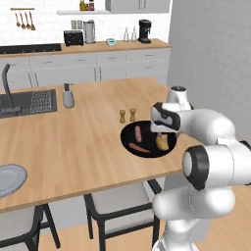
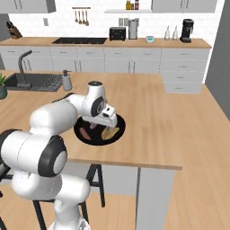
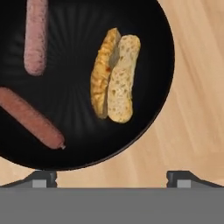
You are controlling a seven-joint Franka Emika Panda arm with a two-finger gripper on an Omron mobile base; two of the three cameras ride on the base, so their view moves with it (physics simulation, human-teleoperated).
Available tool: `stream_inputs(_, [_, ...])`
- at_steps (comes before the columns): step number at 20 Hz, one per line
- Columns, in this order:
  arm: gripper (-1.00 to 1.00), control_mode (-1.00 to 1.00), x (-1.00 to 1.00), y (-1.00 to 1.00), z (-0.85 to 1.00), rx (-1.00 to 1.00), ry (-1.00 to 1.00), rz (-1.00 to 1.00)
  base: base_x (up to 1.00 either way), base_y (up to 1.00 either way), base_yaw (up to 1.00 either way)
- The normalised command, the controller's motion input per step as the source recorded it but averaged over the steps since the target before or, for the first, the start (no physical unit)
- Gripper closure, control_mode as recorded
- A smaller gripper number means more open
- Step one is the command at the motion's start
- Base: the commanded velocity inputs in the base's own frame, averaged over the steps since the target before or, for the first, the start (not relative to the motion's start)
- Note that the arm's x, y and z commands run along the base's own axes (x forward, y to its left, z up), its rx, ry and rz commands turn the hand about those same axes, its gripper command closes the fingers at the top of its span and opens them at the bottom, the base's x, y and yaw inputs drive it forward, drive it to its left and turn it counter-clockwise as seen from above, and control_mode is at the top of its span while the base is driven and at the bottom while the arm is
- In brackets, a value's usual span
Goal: Place one bun and one sausage from the bowl on each plate.
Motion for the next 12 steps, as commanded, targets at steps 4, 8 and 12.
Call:
stream_inputs(4, [-1.0, -1.0, 0.43, 0.01, -0.52, -0.09, 0.12, 0.0, 0.0, 0.0, 0.0])
stream_inputs(8, [-1.0, -1.0, 0.35, -0.01, -0.45, 0.0, 0.06, 0.01, 0.0, 0.0, 0.0])
stream_inputs(12, [-1.0, -1.0, 0.33, -0.01, -0.38, 0.0, 0.0, 0.02, 0.0, 0.0, 0.0])
